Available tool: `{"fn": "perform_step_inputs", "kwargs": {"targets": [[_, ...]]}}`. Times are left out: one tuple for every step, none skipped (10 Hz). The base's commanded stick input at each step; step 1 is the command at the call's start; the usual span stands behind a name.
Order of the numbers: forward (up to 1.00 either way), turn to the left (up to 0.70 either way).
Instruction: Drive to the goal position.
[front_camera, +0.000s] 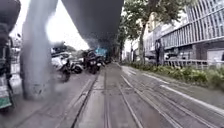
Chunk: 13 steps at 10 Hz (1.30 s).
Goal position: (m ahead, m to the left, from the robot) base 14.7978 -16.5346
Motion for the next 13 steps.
{"fn": "perform_step_inputs", "kwargs": {"targets": [[0.7,0.0],[0.7,0.0],[0.7,0.0],[0.7,0.0],[0.7,0.0],[0.7,0.0],[0.7,0.0],[0.7,0.0],[0.7,0.0],[0.7,0.0],[0.7,0.0],[0.7,0.0],[0.7,0.0]]}}
